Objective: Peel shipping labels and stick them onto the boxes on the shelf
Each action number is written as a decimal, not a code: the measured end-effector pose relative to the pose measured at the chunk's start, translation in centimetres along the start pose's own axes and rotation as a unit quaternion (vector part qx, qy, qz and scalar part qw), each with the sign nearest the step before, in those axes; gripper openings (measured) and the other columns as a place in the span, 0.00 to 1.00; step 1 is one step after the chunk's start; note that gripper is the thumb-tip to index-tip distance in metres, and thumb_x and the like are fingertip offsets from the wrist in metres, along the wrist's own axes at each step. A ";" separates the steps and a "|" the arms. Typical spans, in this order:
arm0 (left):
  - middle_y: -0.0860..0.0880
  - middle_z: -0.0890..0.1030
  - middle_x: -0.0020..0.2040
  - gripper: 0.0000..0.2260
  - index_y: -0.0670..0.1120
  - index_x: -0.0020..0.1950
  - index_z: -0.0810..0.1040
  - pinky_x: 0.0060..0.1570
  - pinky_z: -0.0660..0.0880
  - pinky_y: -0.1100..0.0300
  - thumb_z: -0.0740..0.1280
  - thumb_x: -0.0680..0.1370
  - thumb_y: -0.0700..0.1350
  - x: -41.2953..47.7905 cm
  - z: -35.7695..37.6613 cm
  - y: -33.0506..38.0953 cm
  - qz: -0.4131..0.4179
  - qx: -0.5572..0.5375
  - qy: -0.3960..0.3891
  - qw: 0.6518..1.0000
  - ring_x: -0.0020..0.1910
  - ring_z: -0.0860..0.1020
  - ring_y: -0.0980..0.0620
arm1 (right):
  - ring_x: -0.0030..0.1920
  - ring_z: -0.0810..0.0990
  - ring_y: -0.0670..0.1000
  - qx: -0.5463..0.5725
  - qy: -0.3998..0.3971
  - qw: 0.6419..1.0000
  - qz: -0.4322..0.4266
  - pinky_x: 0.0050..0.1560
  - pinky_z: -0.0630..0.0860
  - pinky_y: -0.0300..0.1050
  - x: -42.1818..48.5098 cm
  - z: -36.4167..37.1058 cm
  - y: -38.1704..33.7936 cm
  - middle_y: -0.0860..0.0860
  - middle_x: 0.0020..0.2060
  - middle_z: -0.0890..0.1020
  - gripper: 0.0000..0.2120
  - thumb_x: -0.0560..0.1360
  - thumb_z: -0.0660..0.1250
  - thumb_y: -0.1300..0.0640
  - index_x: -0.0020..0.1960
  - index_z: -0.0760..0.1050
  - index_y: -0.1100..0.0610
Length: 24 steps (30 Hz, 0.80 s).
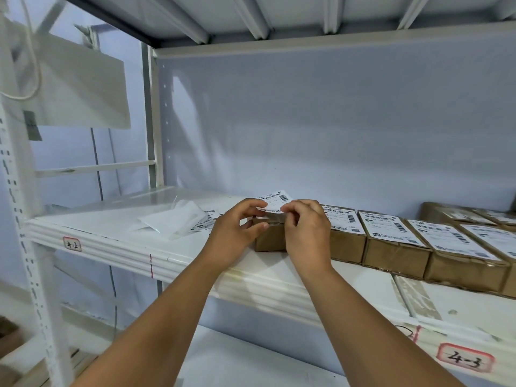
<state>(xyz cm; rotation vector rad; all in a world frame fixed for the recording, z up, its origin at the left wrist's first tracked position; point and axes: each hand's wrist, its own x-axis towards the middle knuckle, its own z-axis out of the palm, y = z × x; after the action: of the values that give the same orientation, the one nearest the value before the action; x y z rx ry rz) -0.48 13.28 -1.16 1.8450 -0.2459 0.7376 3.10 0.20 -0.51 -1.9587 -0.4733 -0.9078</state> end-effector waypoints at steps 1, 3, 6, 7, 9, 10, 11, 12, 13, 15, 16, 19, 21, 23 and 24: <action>0.51 0.81 0.50 0.13 0.48 0.55 0.77 0.47 0.68 0.79 0.69 0.74 0.34 0.0 0.1 0.0 0.004 0.009 0.004 1.000 0.48 0.76 0.71 | 0.48 0.74 0.46 -0.003 -0.002 1.000 0.002 0.45 0.57 0.15 0.0 0.0 0.1 0.54 0.52 0.77 0.10 0.75 0.62 0.68 0.50 0.81 0.61; 0.52 0.79 0.52 0.13 0.48 0.55 0.77 0.46 0.67 0.81 0.70 0.74 0.35 -0.1 0.2 0.0 0.013 0.036 0.014 0.999 0.49 0.75 0.71 | 0.47 0.73 0.45 -0.009 -0.005 1.000 0.004 0.45 0.57 0.15 0.0 0.0 0.2 0.55 0.52 0.78 0.10 0.75 0.62 0.68 0.50 0.81 0.61; 0.51 0.77 0.56 0.13 0.47 0.57 0.77 0.45 0.66 0.82 0.70 0.74 0.37 0.0 0.3 -0.1 0.021 0.073 0.031 0.997 0.51 0.73 0.68 | 0.50 0.75 0.48 -0.014 -0.011 1.000 0.009 0.46 0.59 0.20 0.0 0.0 0.2 0.55 0.53 0.77 0.10 0.76 0.61 0.67 0.50 0.81 0.61; 0.51 0.77 0.56 0.13 0.47 0.57 0.77 0.44 0.66 0.82 0.70 0.74 0.38 0.0 0.3 -0.2 0.024 0.081 0.035 0.996 0.51 0.73 0.68 | 0.51 0.76 0.49 -0.016 -0.012 1.000 0.009 0.46 0.59 0.22 0.0 0.1 0.2 0.55 0.53 0.77 0.11 0.76 0.61 0.67 0.50 0.81 0.61; 0.52 0.77 0.55 0.11 0.47 0.57 0.77 0.45 0.66 0.82 0.69 0.75 0.39 -0.1 0.3 -0.2 0.029 0.097 0.040 0.994 0.51 0.73 0.67 | 0.51 0.76 0.49 -0.017 -0.012 1.000 0.010 0.46 0.59 0.23 0.0 0.0 0.2 0.55 0.53 0.77 0.11 0.76 0.61 0.67 0.50 0.81 0.61; 0.52 0.77 0.55 0.10 0.47 0.56 0.77 0.46 0.67 0.81 0.68 0.76 0.40 -0.1 0.4 -0.3 0.032 0.103 0.042 0.993 0.51 0.74 0.66 | 0.51 0.76 0.49 -0.017 -0.011 1.000 0.009 0.46 0.59 0.23 0.0 0.1 0.2 0.55 0.53 0.77 0.11 0.76 0.61 0.68 0.50 0.81 0.62; 0.53 0.77 0.55 0.09 0.47 0.56 0.77 0.47 0.68 0.81 0.68 0.76 0.40 -0.1 0.4 -0.3 0.033 0.107 0.043 0.993 0.51 0.74 0.64 | 0.51 0.76 0.49 -0.017 -0.010 1.000 0.008 0.46 0.59 0.21 0.0 0.1 0.2 0.55 0.53 0.77 0.11 0.76 0.61 0.68 0.50 0.81 0.62; 0.53 0.77 0.54 0.09 0.47 0.56 0.78 0.47 0.68 0.80 0.68 0.76 0.40 -0.1 0.4 -0.4 0.034 0.109 0.043 0.993 0.52 0.74 0.63 | 0.51 0.76 0.49 -0.017 -0.010 1.000 0.009 0.45 0.59 0.21 0.0 0.1 0.2 0.55 0.53 0.77 0.11 0.75 0.61 0.68 0.50 0.81 0.62; 0.53 0.77 0.54 0.09 0.48 0.56 0.78 0.48 0.69 0.80 0.68 0.76 0.40 -0.1 0.4 -0.4 0.035 0.110 0.043 0.992 0.52 0.74 0.62 | 0.51 0.76 0.50 -0.019 -0.011 1.000 0.008 0.45 0.59 0.22 0.0 0.1 0.2 0.55 0.53 0.77 0.11 0.75 0.61 0.68 0.50 0.81 0.62; 0.53 0.78 0.54 0.10 0.47 0.56 0.78 0.46 0.69 0.80 0.68 0.76 0.40 -0.1 0.4 -0.4 0.037 0.114 0.046 0.992 0.51 0.75 0.65 | 0.52 0.76 0.51 -0.023 -0.008 1.000 0.006 0.46 0.59 0.24 0.0 0.2 0.2 0.56 0.53 0.77 0.11 0.75 0.61 0.69 0.49 0.81 0.63; 0.52 0.78 0.54 0.10 0.47 0.56 0.78 0.46 0.69 0.80 0.68 0.76 0.40 0.0 0.4 -0.4 0.038 0.116 0.048 0.991 0.51 0.74 0.67 | 0.52 0.77 0.51 -0.024 -0.007 1.000 0.004 0.47 0.58 0.24 -0.1 0.2 0.2 0.56 0.53 0.78 0.11 0.75 0.61 0.69 0.49 0.81 0.63; 0.52 0.78 0.54 0.10 0.47 0.56 0.78 0.45 0.69 0.80 0.68 0.76 0.39 0.0 0.4 -0.4 0.041 0.113 0.048 0.992 0.50 0.73 0.70 | 0.53 0.77 0.52 -0.028 -0.010 1.000 0.003 0.48 0.58 0.24 -0.1 0.3 0.3 0.57 0.53 0.78 0.11 0.75 0.61 0.69 0.50 0.82 0.63; 0.52 0.78 0.53 0.09 0.48 0.55 0.78 0.46 0.69 0.80 0.68 0.76 0.39 -0.1 0.4 -0.4 0.044 0.110 0.049 0.992 0.49 0.73 0.70 | 0.54 0.77 0.52 -0.027 -0.008 1.000 0.001 0.48 0.58 0.24 -0.1 0.4 0.3 0.57 0.53 0.78 0.11 0.75 0.61 0.69 0.50 0.82 0.63; 0.51 0.78 0.53 0.09 0.47 0.55 0.79 0.47 0.69 0.79 0.68 0.76 0.39 -0.1 0.4 -0.4 0.051 0.114 0.051 0.991 0.49 0.74 0.69 | 0.54 0.77 0.52 -0.023 -0.005 1.000 0.001 0.50 0.59 0.25 0.0 0.4 0.3 0.56 0.53 0.78 0.11 0.75 0.62 0.68 0.51 0.82 0.63; 0.51 0.78 0.53 0.09 0.47 0.55 0.79 0.48 0.70 0.77 0.68 0.76 0.39 0.0 0.4 -0.5 0.054 0.118 0.052 0.990 0.50 0.75 0.67 | 0.54 0.77 0.52 -0.021 -0.003 1.000 0.003 0.50 0.59 0.25 0.0 0.4 0.2 0.56 0.54 0.78 0.11 0.76 0.62 0.67 0.52 0.82 0.62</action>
<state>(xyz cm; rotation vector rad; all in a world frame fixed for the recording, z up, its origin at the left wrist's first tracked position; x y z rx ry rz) -0.11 13.08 -1.66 2.0213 -0.1978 0.9695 3.39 0.42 -0.81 -2.0001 -0.4557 -0.9158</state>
